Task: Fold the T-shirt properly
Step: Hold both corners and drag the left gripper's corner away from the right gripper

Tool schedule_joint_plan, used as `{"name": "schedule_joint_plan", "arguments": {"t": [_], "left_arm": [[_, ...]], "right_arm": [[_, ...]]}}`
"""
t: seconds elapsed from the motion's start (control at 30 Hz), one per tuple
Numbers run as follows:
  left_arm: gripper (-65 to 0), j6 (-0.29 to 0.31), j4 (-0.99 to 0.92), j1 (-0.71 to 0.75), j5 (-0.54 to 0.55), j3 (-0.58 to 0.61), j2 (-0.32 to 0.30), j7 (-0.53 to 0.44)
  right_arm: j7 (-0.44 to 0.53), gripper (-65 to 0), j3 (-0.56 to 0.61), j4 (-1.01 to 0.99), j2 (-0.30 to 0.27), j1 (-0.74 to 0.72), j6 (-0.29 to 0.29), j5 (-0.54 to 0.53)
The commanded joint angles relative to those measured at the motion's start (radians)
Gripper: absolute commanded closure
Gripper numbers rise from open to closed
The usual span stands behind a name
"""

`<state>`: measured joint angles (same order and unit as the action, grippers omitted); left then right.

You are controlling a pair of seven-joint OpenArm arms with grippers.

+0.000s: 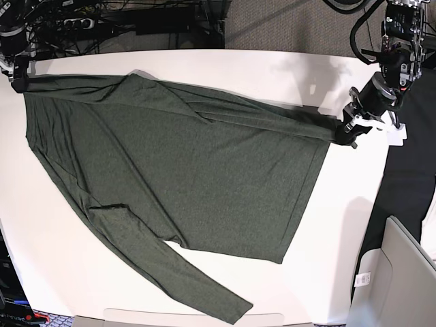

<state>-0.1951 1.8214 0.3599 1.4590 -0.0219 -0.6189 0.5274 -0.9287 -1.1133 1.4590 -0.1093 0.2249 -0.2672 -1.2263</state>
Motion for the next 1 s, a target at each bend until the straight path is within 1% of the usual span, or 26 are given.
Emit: {"name": "schedule_joint_plan", "arguments": {"t": [0.0, 0.13, 0.2, 0.33, 0.37, 0.5, 0.57, 0.73, 0.97], "left_arm": [[0.0, 0.009, 0.01, -0.025, 0.013, 0.0, -0.017, -0.017], [0.0, 0.009, 0.002, -0.057, 0.013, 0.003, -0.017, -0.017], [0.0, 0.009, -0.01, -0.077, 0.013, 0.003, -0.017, -0.017], [0.0, 0.009, -0.022, -0.111, 0.013, 0.018, -0.017, -0.017], [0.0, 0.009, -0.027, -0.117, 0.013, 0.023, -0.017, -0.017], [0.0, 0.009, -0.065, -0.132, 0.013, 0.035, -0.017, -0.017], [0.0, 0.009, -0.085, -0.144, 0.013, 0.037, -0.014, -0.017], [0.0, 0.009, -0.094, -0.18, 0.013, 0.066, -0.005, -0.017], [0.0, 0.009, -0.098, -0.2, 0.013, 0.072, -0.003, -0.017]], "right_arm": [[0.02, -0.2, -0.008, 0.016, -0.016, -0.009, -0.011, -0.022], [0.021, -0.2, -0.012, 0.015, -0.013, -0.031, -0.013, -0.022], [0.024, -0.2, -0.012, -0.001, 0.001, -0.037, -0.013, -0.022], [0.055, -0.2, -0.009, -0.028, 0.006, -0.052, -0.017, -0.022], [0.059, -0.2, -0.008, -0.034, 0.007, -0.052, -0.033, -0.022], [0.063, -0.2, -0.011, -0.062, 0.009, -0.065, -0.145, -0.022], [0.063, -0.2, -0.014, -0.083, 0.009, -0.068, -0.177, -0.022], [0.076, -0.2, -0.014, -0.093, 0.006, -0.074, -0.182, -0.022], [0.092, -0.2, -0.014, -0.093, 0.007, -0.075, -0.183, -0.022]]}}
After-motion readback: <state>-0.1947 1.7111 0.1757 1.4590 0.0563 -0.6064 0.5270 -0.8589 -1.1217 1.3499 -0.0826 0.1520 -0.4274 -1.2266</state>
